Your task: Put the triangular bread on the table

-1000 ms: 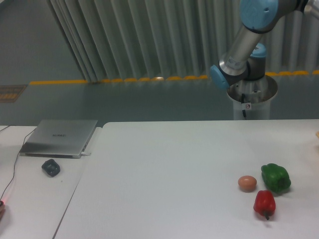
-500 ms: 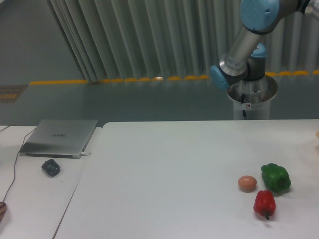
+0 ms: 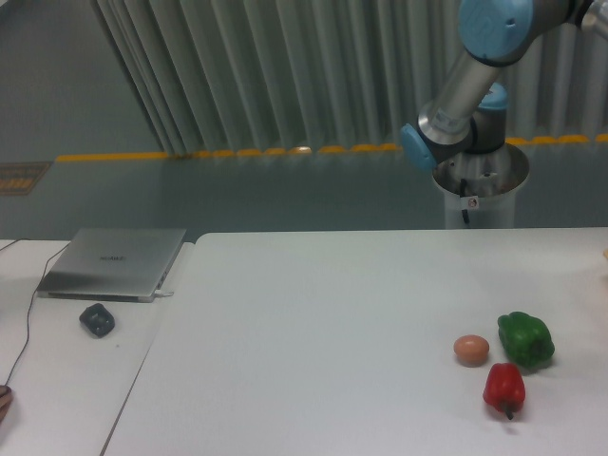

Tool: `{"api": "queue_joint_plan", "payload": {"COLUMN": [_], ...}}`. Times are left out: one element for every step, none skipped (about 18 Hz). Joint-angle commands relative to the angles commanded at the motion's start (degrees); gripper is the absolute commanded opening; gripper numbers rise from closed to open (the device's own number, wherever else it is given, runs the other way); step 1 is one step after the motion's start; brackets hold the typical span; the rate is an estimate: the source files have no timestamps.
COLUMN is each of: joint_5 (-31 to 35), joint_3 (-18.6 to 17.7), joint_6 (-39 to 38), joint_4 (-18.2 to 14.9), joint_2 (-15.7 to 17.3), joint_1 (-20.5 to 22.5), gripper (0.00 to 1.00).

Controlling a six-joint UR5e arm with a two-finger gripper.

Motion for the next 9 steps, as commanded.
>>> {"api": "queue_joint_plan", "payload": {"joint_5": [0.0, 0.1, 0.1, 0.1, 0.2, 0.3, 0.7, 1.3, 1.4], "joint_3": [0.0, 0.1, 0.3, 0.6, 0.6, 0.6, 0.7, 0.9, 0.9], "joint_6": [0.0, 0.0, 0.1, 0.1, 0.1, 0.1, 0.1, 0.0, 0.0], "joint_4": [-0.1, -0.1, -0.1, -0.2, -0.3, -0.4, -0.5, -0.6, -0.7], "joint_2": [0.0, 0.1, 0.2, 0.3, 0.4, 0.5, 0.6, 0.7, 0.8], "joint_1": [0.0, 0.0, 0.1, 0.2, 0.3, 0.3, 0.3, 0.3, 0.3], "gripper": [0.57, 0.50, 0.47, 0.44, 0.38, 0.29, 0.26, 0.24, 0.23]}}
